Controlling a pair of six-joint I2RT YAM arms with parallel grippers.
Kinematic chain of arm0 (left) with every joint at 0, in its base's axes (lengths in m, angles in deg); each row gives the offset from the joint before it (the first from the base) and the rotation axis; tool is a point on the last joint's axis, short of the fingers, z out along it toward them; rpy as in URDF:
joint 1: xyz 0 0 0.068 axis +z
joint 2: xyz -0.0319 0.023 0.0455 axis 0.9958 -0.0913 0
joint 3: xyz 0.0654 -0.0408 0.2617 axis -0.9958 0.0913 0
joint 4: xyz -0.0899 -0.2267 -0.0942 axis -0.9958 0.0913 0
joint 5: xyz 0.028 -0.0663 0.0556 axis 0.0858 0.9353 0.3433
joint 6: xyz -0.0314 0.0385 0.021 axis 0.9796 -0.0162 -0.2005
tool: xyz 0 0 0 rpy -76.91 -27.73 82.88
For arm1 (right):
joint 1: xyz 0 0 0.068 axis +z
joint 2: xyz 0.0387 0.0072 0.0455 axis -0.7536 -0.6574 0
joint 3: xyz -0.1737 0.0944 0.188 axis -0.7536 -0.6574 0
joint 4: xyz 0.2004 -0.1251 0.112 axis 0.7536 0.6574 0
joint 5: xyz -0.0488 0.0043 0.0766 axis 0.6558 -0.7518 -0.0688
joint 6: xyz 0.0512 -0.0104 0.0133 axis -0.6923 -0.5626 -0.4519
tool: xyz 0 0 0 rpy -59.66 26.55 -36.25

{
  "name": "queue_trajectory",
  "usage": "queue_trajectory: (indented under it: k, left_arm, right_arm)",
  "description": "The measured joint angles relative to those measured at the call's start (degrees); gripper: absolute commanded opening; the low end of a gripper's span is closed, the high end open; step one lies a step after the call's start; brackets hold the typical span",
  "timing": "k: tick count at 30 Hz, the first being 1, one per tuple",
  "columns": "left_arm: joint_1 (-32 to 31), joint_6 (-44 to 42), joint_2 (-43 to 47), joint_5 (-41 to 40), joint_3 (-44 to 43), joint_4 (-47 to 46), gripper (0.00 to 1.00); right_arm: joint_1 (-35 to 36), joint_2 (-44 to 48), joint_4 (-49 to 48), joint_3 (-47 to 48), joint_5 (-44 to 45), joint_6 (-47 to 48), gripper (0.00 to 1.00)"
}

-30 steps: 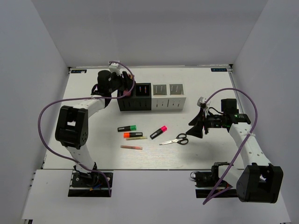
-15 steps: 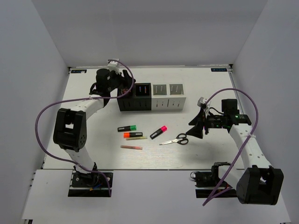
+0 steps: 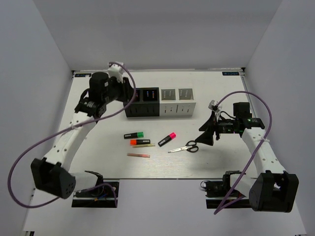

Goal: Sort the stationery into containers
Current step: Pick up the pen from the center of the board.

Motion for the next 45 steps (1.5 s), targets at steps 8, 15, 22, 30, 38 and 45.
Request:
queue_trajectory:
  k: [8, 15, 22, 30, 38, 45]
  left_arm:
    - [-9.9, -10.3, 10.6, -1.5, 12.6, 20.4, 0.20]
    - [-16.3, -21.5, 2.8, -1.9, 14.6, 24.2, 0.42]
    - [-18.4, -28.3, -13.8, -5.3, 6.4, 25.2, 0.55]
    - [-21.7, -33.8, -20.5, -12.1, 3.7, 25.2, 0.56]
    - [-21.8, -37.4, -21.7, -15.3, 3.7, 23.5, 0.59]
    - [-21.4, -39.2, -24.8, -16.2, 3.6, 22.8, 0.60]
  right_arm:
    - [0.1, -3.2, 5.1, 2.0, -3.8, 5.6, 0.10]
    - [0.0, -8.3, 15.3, 5.8, -7.4, 15.6, 0.62]
    - [0.0, -8.1, 17.7, 5.8, -7.8, 19.4, 0.63]
    - [0.0, -7.3, 17.8, 5.8, -7.8, 20.1, 0.63]
    - [0.0, -7.3, 18.6, 5.8, -7.8, 21.1, 0.64]
    - [0.0, -7.3, 19.2, 5.8, -7.8, 22.1, 0.64]
